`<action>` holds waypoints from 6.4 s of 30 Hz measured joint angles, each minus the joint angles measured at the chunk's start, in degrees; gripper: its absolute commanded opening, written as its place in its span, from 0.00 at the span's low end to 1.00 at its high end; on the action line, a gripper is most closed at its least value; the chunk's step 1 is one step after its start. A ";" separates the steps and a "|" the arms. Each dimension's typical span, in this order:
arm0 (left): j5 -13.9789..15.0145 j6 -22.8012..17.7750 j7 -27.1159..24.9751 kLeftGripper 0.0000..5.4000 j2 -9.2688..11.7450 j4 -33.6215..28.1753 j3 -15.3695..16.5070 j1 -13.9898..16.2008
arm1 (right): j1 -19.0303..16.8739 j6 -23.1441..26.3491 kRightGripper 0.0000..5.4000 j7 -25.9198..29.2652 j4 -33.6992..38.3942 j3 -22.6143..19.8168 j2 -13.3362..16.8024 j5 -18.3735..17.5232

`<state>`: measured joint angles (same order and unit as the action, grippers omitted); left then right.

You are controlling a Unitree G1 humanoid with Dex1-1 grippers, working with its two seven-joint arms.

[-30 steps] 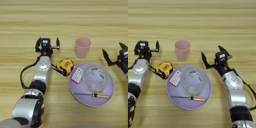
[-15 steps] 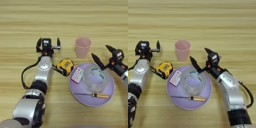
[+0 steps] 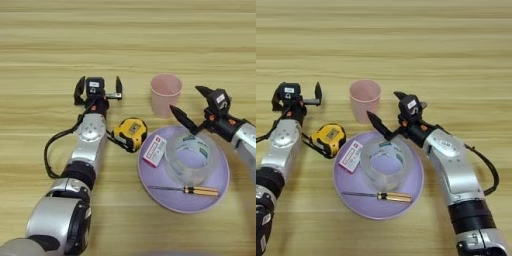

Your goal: Move the objects on the table

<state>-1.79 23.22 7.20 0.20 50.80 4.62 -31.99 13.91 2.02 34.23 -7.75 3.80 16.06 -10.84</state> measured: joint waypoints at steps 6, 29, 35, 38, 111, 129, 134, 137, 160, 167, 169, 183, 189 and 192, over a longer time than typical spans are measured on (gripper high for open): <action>-0.01 0.00 0.09 1.00 -0.06 0.02 -0.33 0.00 | 2.72 1.32 0.99 1.37 -1.21 2.01 -0.18 0.39; -0.02 -0.01 0.45 1.00 -0.11 0.01 -0.40 0.00 | 10.20 -2.85 0.99 1.03 -15.23 2.85 -3.58 2.81; -0.02 -0.01 0.45 1.00 -0.12 0.01 -0.40 0.00 | 12.09 -5.10 0.99 0.22 -19.85 2.57 -4.09 3.73; -0.02 -0.01 0.45 1.00 -0.12 0.01 -0.40 0.00 | 13.22 -5.60 0.99 0.16 -21.64 2.55 -4.88 3.82; -0.09 -0.09 0.49 1.00 -0.67 -0.86 -0.45 0.00 | 20.63 -12.47 0.84 0.14 -34.71 0.06 -9.01 4.83; -0.12 0.54 -7.08 1.00 -1.96 -4.05 -4.56 1.02 | 20.74 -3.48 0.84 -2.79 -20.80 -3.12 -7.37 3.49; -0.18 2.24 -13.41 1.00 -3.15 -7.59 -8.38 2.76 | 22.39 -1.06 0.84 -4.04 -19.04 -4.43 -6.25 3.16; -0.11 2.95 -16.49 1.00 -3.63 -9.11 -10.02 3.93 | 23.70 -0.01 0.84 -4.57 -18.92 -4.66 -5.86 2.73; -0.27 4.85 -22.65 1.00 -3.62 -12.91 -14.27 6.64 | 21.50 9.39 0.84 -5.34 -6.45 -2.49 -6.79 1.21; -0.27 4.85 -22.27 1.00 -3.60 -12.90 -14.16 6.64 | 18.51 12.54 0.84 -5.22 -1.23 -0.98 -6.84 0.98; -0.28 4.85 -22.13 1.00 -3.60 -12.88 -14.12 6.63 | 18.10 12.65 0.84 -5.14 -0.85 -0.71 -6.85 0.98; -0.28 4.85 -21.43 1.00 -3.57 -12.41 -13.91 6.63 | 13.51 14.96 0.84 -4.86 1.42 2.00 -6.82 1.01; -0.27 4.85 -21.31 1.00 -3.57 -12.38 -13.87 6.63 | 12.25 16.25 0.84 -4.44 3.46 3.12 -7.08 0.60; -0.27 4.85 -21.23 1.00 -3.56 -12.34 -13.85 6.62 | 12.01 16.66 0.84 -4.36 4.88 3.54 -7.29 0.39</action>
<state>-2.07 28.08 -14.03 -3.36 38.46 -9.23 -25.37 25.93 18.68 29.88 -2.87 7.34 8.77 -10.45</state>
